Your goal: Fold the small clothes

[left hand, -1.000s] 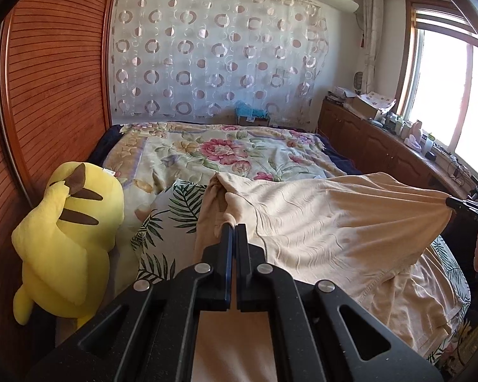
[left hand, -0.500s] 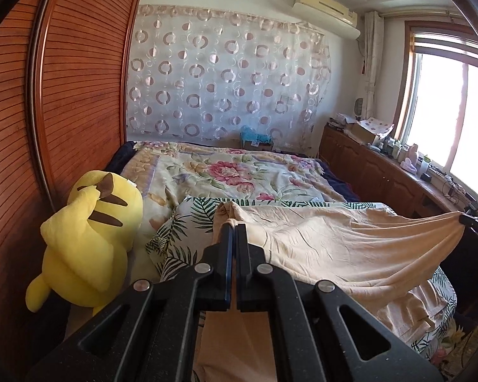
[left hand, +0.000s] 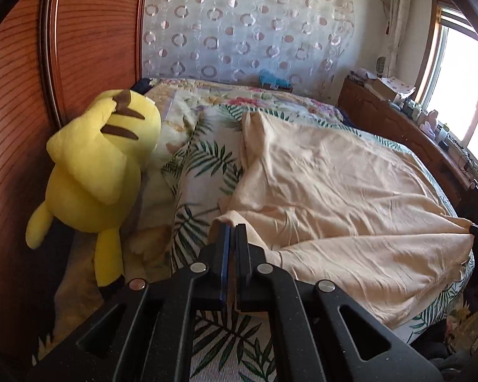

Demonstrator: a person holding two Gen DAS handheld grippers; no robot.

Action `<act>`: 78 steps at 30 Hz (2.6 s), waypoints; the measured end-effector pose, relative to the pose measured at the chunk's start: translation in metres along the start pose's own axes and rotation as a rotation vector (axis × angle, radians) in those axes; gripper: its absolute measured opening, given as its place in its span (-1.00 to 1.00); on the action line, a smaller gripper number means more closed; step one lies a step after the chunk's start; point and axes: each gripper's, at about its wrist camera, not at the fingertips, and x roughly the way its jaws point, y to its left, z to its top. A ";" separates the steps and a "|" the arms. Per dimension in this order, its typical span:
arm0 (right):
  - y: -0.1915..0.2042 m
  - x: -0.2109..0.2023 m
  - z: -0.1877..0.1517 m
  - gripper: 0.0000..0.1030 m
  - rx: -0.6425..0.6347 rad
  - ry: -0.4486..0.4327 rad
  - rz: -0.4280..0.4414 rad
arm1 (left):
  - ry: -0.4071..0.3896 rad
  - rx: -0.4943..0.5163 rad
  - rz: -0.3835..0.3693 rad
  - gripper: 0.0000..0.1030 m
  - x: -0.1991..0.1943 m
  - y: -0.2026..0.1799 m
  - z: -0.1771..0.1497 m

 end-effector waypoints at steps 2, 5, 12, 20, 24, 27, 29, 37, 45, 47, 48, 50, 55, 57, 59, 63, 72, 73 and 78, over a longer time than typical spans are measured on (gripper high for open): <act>-0.009 0.015 -0.010 -0.80 0.026 0.044 -0.009 | 0.016 0.002 0.005 -0.94 0.002 0.001 -0.009; -0.016 0.021 -0.015 -0.39 0.029 0.045 -0.081 | 0.026 -0.002 0.003 -0.43 0.001 0.001 -0.019; -0.025 0.008 -0.016 0.01 0.064 -0.024 -0.129 | 0.032 -0.012 -0.009 -0.19 0.000 0.001 -0.029; -0.013 0.028 -0.028 0.27 0.092 -0.052 -0.082 | 0.058 -0.027 -0.001 -0.19 0.013 -0.002 -0.037; -0.008 0.026 -0.035 0.35 0.101 -0.064 -0.060 | 0.060 -0.016 0.004 -0.18 0.012 -0.004 -0.038; -0.001 0.035 -0.033 0.35 0.093 -0.058 -0.052 | 0.043 -0.035 -0.013 -0.18 0.008 -0.006 -0.039; 0.003 0.039 -0.032 0.35 0.086 -0.057 -0.040 | 0.045 -0.042 -0.022 -0.18 0.008 -0.008 -0.041; 0.019 0.050 -0.029 0.46 0.025 -0.047 -0.053 | 0.046 -0.039 -0.053 -0.18 0.011 -0.018 -0.039; 0.021 0.071 -0.033 0.52 0.005 -0.020 -0.095 | 0.035 -0.084 -0.128 -0.18 0.006 -0.023 -0.041; 0.019 0.071 -0.033 0.55 0.011 -0.024 -0.089 | 0.050 -0.087 -0.140 -0.18 0.009 -0.026 -0.041; 0.020 0.072 -0.034 0.59 0.006 -0.029 -0.092 | 0.048 -0.079 -0.137 -0.16 0.010 -0.028 -0.041; 0.019 0.073 -0.035 0.63 0.009 -0.044 -0.094 | 0.043 -0.057 -0.116 -0.15 0.011 -0.033 -0.042; 0.018 0.073 -0.039 0.63 0.006 -0.051 -0.091 | 0.038 -0.047 -0.085 -0.14 0.014 -0.038 -0.039; 0.017 0.073 -0.039 0.63 0.005 -0.051 -0.091 | 0.036 -0.059 -0.088 -0.14 0.015 -0.037 -0.038; 0.018 0.073 -0.039 0.63 0.006 -0.051 -0.090 | 0.029 -0.089 -0.102 -0.21 0.015 -0.032 -0.038; 0.016 0.073 -0.039 0.63 0.003 -0.052 -0.089 | 0.032 -0.118 -0.105 -0.87 0.017 -0.022 -0.038; 0.016 0.073 -0.039 0.63 0.002 -0.052 -0.088 | -0.030 -0.129 -0.106 -0.93 -0.010 -0.014 -0.035; 0.016 0.073 -0.039 0.63 0.001 -0.052 -0.087 | -0.040 -0.124 -0.107 -0.93 -0.013 -0.015 -0.034; 0.016 0.073 -0.039 0.63 0.001 -0.053 -0.086 | -0.081 -0.099 -0.122 -0.93 -0.025 -0.024 -0.022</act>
